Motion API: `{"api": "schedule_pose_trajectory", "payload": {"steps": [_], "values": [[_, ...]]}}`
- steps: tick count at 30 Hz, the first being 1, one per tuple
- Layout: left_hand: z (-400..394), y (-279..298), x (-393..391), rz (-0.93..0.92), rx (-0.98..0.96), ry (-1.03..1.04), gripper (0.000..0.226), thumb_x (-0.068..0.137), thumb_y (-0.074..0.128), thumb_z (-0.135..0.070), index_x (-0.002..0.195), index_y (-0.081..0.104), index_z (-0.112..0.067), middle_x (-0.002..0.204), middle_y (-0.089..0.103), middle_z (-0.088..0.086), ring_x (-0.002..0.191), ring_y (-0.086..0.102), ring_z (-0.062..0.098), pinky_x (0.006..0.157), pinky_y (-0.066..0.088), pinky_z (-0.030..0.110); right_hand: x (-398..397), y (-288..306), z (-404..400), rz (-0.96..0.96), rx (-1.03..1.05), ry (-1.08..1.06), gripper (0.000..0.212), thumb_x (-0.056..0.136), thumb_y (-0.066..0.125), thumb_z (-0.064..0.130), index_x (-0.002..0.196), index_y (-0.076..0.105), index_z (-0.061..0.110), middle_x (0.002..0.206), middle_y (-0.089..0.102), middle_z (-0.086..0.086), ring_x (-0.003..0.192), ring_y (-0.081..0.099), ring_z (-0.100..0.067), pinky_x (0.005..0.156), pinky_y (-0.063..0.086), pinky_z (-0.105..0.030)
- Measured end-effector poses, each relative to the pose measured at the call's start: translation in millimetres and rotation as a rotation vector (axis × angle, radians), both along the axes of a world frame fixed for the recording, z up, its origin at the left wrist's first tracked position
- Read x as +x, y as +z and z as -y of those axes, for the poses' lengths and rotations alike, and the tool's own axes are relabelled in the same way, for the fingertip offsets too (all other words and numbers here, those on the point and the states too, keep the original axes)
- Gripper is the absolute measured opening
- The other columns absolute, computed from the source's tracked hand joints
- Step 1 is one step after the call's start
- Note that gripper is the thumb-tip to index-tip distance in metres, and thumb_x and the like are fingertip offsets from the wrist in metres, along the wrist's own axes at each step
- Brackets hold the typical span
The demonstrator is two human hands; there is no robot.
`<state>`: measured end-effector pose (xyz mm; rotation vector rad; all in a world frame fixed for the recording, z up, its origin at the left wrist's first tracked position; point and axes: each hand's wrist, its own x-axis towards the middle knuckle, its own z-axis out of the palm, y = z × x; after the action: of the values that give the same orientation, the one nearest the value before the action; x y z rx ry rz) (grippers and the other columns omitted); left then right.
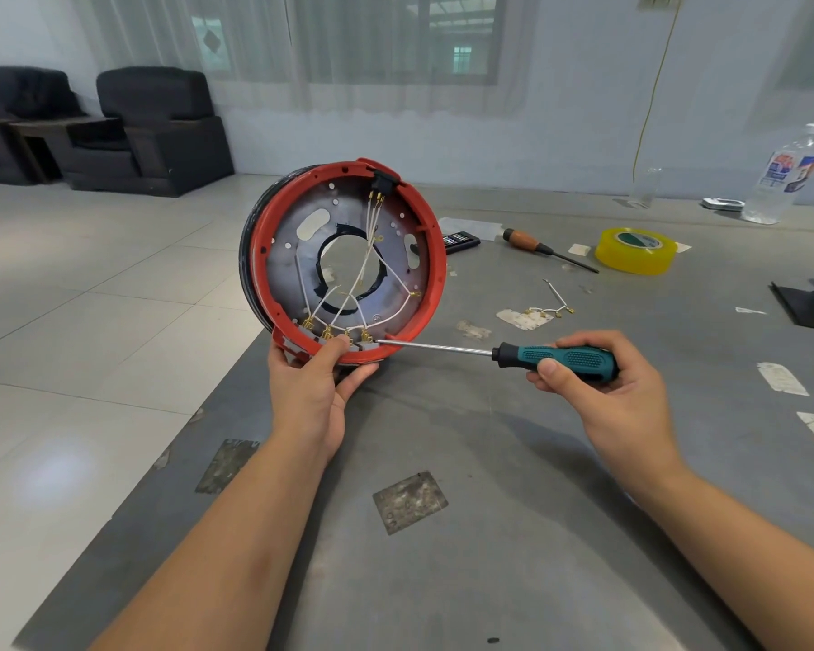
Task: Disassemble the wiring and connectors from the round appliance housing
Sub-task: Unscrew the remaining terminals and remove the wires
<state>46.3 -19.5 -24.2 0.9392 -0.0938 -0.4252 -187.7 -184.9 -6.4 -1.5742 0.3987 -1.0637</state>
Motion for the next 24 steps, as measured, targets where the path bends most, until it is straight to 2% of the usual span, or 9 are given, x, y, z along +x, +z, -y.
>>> {"api": "schedule_pose_trajectory", "payload": {"steps": [5,10,12,15,24], "values": [[0.9,1.2,-1.5,-0.032,-0.025,0.010,0.052,0.092,0.073,0.007,0.136,0.052,-0.014,0.128,0.070,0.023,0.105,0.077,0.038,0.077,0.066,0.051,1.1,-3.8,-3.1,0.018,0.044,-0.005,0.028,0.076,0.083,0.027,0.100,0.070,0.021,0.101,0.073,-0.014,0.090,0.076,-0.034,0.083,0.062,-0.037],[0.5,1.7,-1.5,-0.047,-0.032,0.015,0.050,0.094,0.071,0.007,0.135,0.051,-0.012,0.112,0.071,0.017,0.111,0.073,0.045,0.079,0.066,0.054,3.1,-4.4,-6.7,0.044,0.108,0.012,0.025,0.078,0.080,0.017,0.100,0.069,0.016,0.100,0.074,-0.015,0.089,0.077,-0.034,0.080,0.062,-0.030],[1.1,2.1,-2.3,-0.051,-0.042,0.016,0.049,0.094,0.071,0.007,0.133,0.051,-0.014,0.119,0.072,0.020,0.110,0.073,0.046,0.081,0.065,0.056,3.0,-4.9,-7.8,0.046,0.140,0.018,0.026,0.078,0.080,0.016,0.102,0.068,0.013,0.099,0.075,-0.012,0.089,0.077,-0.033,0.079,0.061,-0.029],[1.2,2.3,-2.5,-0.064,-0.068,0.024,0.058,0.094,0.070,0.008,0.142,0.046,-0.014,0.131,0.069,0.024,0.110,0.074,0.045,0.083,0.065,0.058,4.1,-6.3,-8.4,0.041,0.215,0.025,0.032,0.075,0.080,0.016,0.103,0.066,0.009,0.095,0.076,-0.008,0.090,0.077,-0.035,0.077,0.062,-0.028],[2.3,3.6,-3.5,-0.099,-0.103,0.030,0.066,0.093,0.071,0.009,0.145,0.041,-0.017,0.127,0.071,0.021,0.105,0.076,0.041,0.077,0.066,0.054,6.9,-12.6,-9.1,-0.004,0.270,0.071,0.033,0.069,0.086,0.016,0.093,0.063,0.013,0.101,0.077,-0.008,0.089,0.076,-0.039,0.076,0.063,-0.032]]}}
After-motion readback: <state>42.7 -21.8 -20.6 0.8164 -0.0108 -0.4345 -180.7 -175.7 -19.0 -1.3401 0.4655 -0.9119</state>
